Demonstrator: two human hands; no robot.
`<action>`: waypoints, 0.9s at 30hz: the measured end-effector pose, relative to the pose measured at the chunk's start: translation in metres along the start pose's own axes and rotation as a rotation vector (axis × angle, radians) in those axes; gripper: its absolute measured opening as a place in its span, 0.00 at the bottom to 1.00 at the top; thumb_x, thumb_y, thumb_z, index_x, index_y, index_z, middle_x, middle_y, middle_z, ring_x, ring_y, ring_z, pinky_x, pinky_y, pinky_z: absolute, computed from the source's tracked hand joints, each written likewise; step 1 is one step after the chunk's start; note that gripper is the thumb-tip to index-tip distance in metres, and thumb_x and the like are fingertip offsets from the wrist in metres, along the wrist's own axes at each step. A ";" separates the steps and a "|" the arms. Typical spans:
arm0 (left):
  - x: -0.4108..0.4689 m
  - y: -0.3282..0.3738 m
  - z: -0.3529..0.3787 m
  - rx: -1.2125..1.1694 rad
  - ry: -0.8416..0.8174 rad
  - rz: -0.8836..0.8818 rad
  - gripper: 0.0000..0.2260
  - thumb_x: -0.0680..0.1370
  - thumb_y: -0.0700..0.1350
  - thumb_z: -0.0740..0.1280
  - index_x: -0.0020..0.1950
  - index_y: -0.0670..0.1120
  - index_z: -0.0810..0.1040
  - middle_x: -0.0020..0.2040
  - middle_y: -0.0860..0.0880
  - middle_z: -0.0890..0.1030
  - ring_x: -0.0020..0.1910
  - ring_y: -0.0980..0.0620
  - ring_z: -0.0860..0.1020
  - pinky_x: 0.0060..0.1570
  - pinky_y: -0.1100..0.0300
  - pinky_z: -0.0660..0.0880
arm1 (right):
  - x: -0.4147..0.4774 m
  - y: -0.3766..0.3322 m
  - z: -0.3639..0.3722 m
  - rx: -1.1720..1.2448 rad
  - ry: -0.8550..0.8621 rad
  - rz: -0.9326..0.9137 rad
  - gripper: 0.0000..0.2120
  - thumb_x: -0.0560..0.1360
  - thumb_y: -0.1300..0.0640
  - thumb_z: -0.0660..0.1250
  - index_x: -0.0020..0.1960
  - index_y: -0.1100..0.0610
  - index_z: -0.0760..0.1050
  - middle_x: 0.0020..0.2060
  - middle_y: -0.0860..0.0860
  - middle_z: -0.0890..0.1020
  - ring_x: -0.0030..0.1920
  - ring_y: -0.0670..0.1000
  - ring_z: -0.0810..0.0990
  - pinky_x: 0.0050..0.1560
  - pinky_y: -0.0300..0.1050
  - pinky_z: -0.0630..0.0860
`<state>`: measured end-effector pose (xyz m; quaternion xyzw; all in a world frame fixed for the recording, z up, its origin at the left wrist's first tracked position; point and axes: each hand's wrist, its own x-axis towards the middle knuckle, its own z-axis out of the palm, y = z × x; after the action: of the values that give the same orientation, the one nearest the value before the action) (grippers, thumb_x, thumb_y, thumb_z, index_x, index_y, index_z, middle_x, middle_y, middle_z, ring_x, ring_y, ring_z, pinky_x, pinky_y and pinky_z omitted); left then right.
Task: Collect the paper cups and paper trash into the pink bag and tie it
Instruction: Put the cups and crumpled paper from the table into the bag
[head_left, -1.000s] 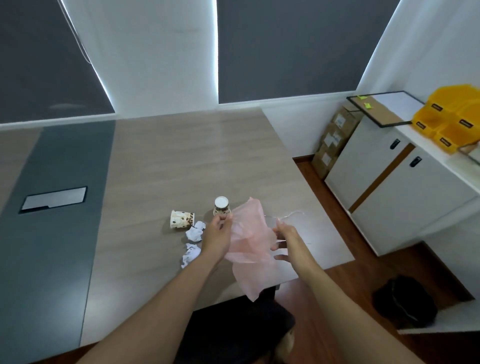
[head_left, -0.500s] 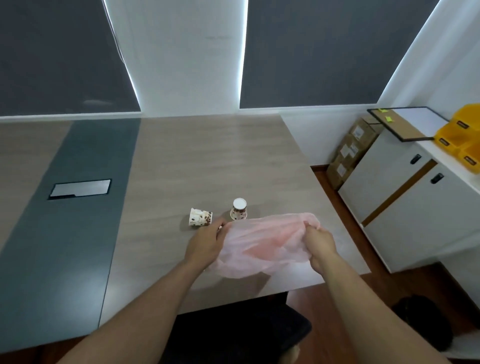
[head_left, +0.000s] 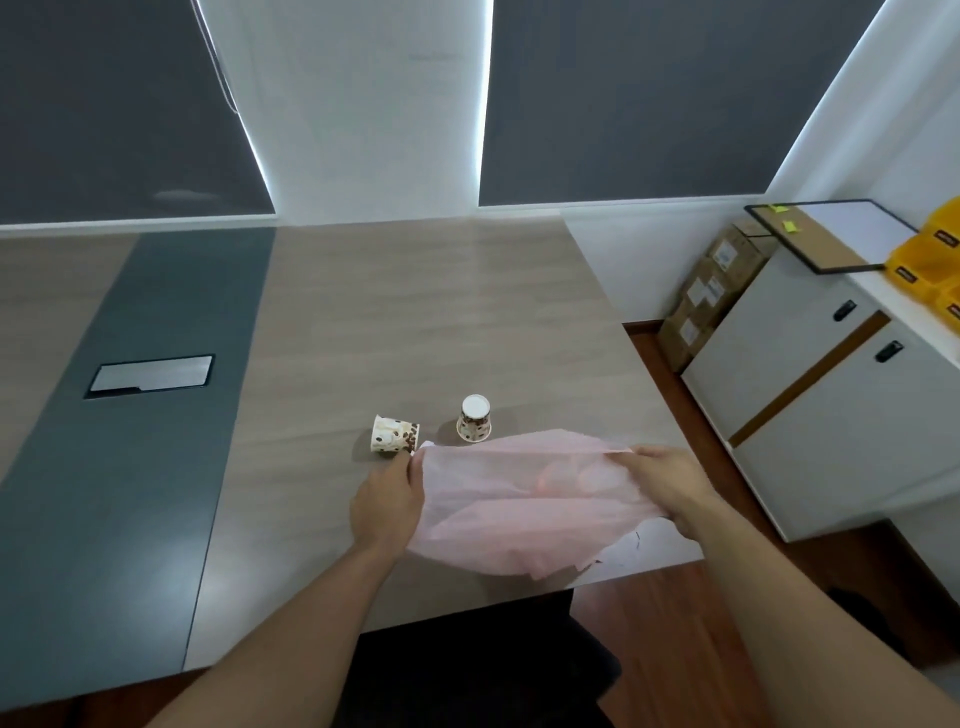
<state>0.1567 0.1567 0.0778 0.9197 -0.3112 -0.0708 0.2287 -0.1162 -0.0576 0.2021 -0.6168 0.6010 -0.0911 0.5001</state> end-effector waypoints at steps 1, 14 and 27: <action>0.003 0.003 0.003 0.002 0.001 -0.016 0.22 0.87 0.61 0.53 0.49 0.48 0.79 0.44 0.43 0.84 0.45 0.36 0.83 0.40 0.49 0.76 | -0.001 -0.005 -0.005 0.004 -0.120 0.041 0.08 0.79 0.50 0.78 0.51 0.54 0.88 0.46 0.58 0.90 0.42 0.58 0.87 0.43 0.49 0.84; 0.038 0.037 0.070 0.001 -0.288 -0.114 0.09 0.82 0.52 0.62 0.55 0.51 0.80 0.50 0.46 0.83 0.52 0.39 0.81 0.43 0.54 0.73 | 0.124 -0.023 -0.027 0.203 -0.257 0.071 0.26 0.75 0.37 0.79 0.55 0.61 0.89 0.33 0.55 0.79 0.30 0.55 0.72 0.30 0.47 0.69; 0.094 0.113 0.130 -0.325 -0.147 -0.473 0.27 0.77 0.54 0.67 0.73 0.42 0.74 0.72 0.40 0.74 0.72 0.38 0.73 0.72 0.44 0.71 | 0.210 -0.039 -0.035 0.088 -0.408 0.078 0.17 0.79 0.36 0.74 0.54 0.49 0.85 0.47 0.57 0.90 0.51 0.67 0.89 0.54 0.74 0.85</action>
<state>0.1346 -0.0286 0.0166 0.9104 -0.0884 -0.2375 0.3269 -0.0612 -0.2587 0.1454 -0.5762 0.5062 0.0289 0.6410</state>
